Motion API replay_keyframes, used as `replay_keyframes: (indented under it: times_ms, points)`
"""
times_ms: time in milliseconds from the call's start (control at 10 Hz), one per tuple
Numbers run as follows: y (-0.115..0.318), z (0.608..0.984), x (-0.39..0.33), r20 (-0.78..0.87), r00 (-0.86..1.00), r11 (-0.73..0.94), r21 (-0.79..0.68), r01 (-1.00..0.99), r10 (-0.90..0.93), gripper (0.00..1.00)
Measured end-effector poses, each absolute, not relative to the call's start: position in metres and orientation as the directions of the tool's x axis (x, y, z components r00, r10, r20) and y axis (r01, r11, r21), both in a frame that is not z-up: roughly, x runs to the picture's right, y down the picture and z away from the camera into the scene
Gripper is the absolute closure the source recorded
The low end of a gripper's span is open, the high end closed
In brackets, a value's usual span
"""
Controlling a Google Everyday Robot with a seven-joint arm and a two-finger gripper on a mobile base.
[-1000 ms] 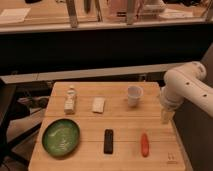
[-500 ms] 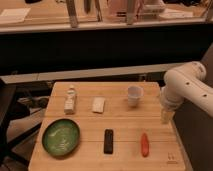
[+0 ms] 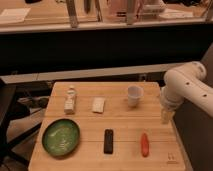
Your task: Push the ceramic bowl across the table
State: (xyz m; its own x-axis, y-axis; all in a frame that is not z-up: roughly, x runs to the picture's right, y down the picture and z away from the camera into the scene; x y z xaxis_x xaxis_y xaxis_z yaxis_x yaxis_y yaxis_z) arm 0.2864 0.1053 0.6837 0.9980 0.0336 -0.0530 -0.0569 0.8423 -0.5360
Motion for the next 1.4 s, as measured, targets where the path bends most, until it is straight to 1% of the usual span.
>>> replay_keyframes:
  times_ms: [200, 1400]
  points:
    - [0.105, 0.683, 0.279, -0.051, 0.999, 0.844, -0.536, -0.036, 0.01, 0.2]
    - [0.112, 0.692, 0.113, 0.03, 0.972, 0.825, -0.524, 0.214, -0.234, 0.2]
